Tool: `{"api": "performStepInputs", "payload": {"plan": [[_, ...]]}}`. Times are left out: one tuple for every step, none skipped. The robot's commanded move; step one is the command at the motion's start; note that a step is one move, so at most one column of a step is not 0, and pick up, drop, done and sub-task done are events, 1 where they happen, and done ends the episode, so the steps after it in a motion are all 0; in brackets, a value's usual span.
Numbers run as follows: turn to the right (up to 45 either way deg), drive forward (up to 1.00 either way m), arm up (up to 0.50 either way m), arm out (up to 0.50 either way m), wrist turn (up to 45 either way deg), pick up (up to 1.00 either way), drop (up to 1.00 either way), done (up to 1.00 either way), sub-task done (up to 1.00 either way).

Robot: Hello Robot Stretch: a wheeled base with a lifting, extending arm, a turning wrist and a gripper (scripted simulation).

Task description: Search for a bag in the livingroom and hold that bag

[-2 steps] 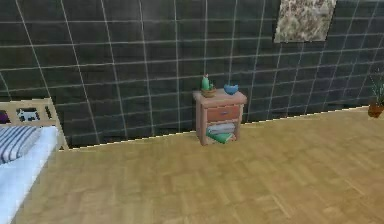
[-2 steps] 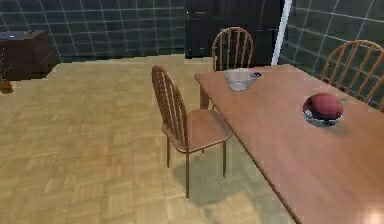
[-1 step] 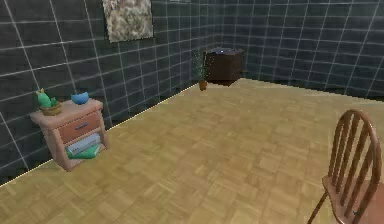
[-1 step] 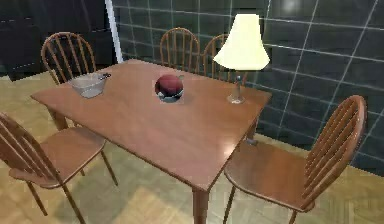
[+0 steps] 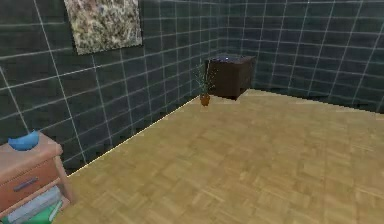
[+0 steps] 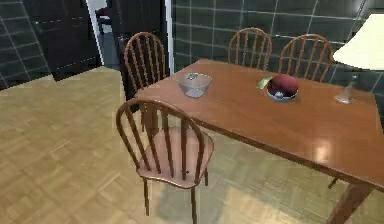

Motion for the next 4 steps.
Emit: {"api": "performStepInputs", "payload": {"plan": [[30.0,0.00,0.00,0.00,0.0,0.00,0.00,0.00,0.00],[0.0,1.00,0.00,0.00,0.0,0.00,0.00,0.00,0.00],[39.0,0.00,0.00,0.00,0.0,0.00,0.00,0.00,0.00],[0.0,1.00,0.00,0.00,0.0,0.00,0.00,0.00,0.00]]}}
